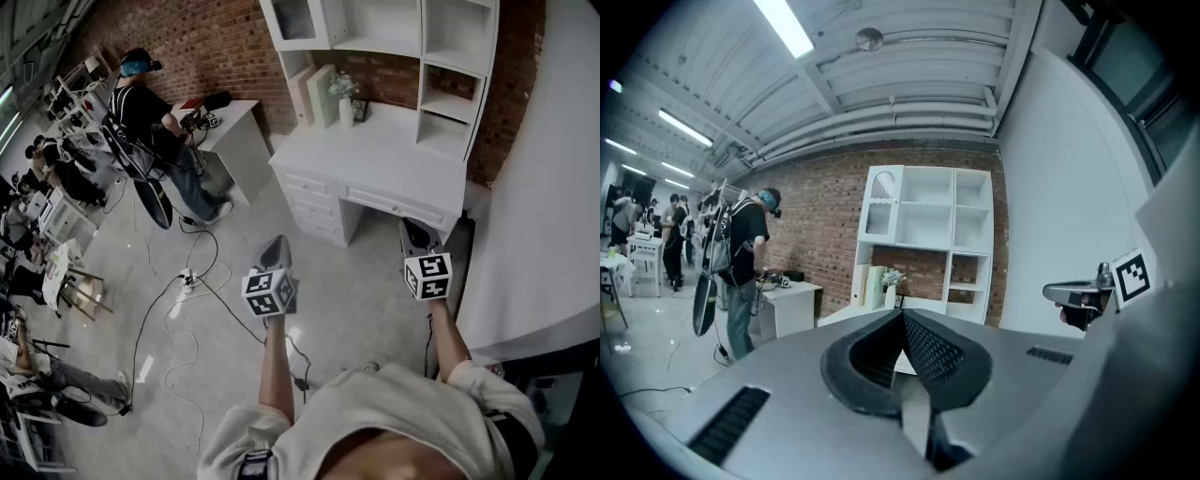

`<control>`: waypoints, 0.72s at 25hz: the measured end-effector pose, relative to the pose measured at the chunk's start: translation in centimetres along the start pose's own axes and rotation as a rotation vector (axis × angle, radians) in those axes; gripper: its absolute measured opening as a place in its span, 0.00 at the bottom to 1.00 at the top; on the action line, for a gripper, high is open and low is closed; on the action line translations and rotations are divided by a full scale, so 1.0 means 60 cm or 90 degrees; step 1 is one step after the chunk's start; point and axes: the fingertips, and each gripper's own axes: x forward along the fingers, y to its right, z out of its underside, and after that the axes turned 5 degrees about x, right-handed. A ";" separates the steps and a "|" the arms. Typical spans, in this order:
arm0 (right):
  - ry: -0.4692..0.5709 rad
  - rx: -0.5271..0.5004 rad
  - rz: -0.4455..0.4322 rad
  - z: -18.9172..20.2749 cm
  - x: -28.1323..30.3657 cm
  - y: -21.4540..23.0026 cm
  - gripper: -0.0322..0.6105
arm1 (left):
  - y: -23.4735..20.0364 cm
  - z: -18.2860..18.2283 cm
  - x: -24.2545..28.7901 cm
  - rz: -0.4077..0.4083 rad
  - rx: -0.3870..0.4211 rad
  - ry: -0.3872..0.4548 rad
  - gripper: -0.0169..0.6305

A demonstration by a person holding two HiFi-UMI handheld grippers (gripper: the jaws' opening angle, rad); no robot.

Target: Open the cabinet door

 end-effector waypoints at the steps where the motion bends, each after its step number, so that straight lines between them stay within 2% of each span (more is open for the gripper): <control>1: 0.001 0.000 0.000 0.001 -0.001 0.002 0.07 | 0.002 0.000 0.001 -0.002 0.000 -0.001 0.07; 9: 0.000 0.004 -0.006 0.009 -0.011 0.022 0.07 | 0.032 0.001 0.007 -0.002 -0.003 0.000 0.07; 18: -0.011 -0.006 -0.016 0.037 -0.017 0.041 0.07 | 0.059 0.031 0.017 -0.010 -0.005 -0.014 0.07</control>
